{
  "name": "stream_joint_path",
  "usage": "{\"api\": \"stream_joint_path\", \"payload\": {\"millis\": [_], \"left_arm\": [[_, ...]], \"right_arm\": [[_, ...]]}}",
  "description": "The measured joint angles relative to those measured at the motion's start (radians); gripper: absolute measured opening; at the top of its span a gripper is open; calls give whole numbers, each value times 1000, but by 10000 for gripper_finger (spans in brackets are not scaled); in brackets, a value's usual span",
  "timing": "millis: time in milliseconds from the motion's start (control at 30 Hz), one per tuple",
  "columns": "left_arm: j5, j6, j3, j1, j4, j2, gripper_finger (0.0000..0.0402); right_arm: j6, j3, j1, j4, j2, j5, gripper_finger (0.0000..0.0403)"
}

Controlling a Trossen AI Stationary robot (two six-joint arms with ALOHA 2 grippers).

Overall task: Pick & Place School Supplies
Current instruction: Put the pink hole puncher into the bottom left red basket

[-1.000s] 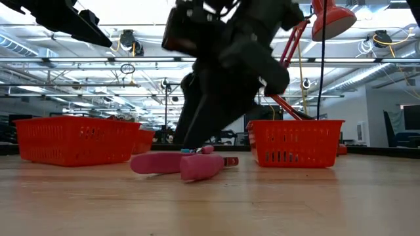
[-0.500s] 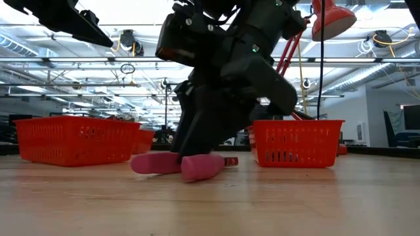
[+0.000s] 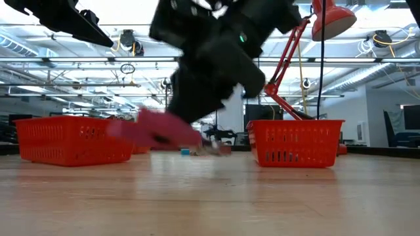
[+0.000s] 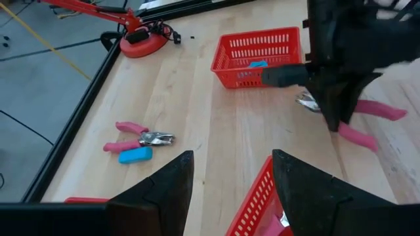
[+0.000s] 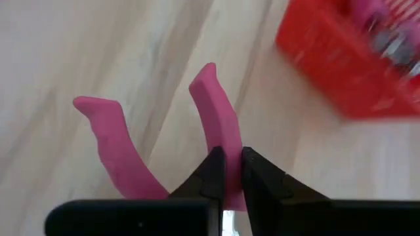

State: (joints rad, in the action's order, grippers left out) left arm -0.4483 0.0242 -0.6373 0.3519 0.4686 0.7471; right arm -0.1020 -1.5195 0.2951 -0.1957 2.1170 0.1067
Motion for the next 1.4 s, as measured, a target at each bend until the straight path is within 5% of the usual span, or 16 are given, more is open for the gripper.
{"api": "stream_joint_path", "payload": {"millis": [267, 433, 833, 1133, 1400], "left_arm": [[0, -17, 0, 0, 0, 0, 209], [-6, -44, 0, 0, -6, -18, 209], [-61, -128, 0, 0, -19, -203, 209], [-77, -161, -1, 0, -26, -257, 209], [-87, -161, -1, 0, -25, -257, 209]], "right_arm": [[-66, -54, 2, 33, -55, 1, 21], [-137, -80, -40, 200, -60, -10, 21], [-144, -80, -201, 580, 24, -221, 20], [-105, -106, -243, 637, 82, -345, 20], [-111, -163, -241, 615, 145, -344, 19]]}}
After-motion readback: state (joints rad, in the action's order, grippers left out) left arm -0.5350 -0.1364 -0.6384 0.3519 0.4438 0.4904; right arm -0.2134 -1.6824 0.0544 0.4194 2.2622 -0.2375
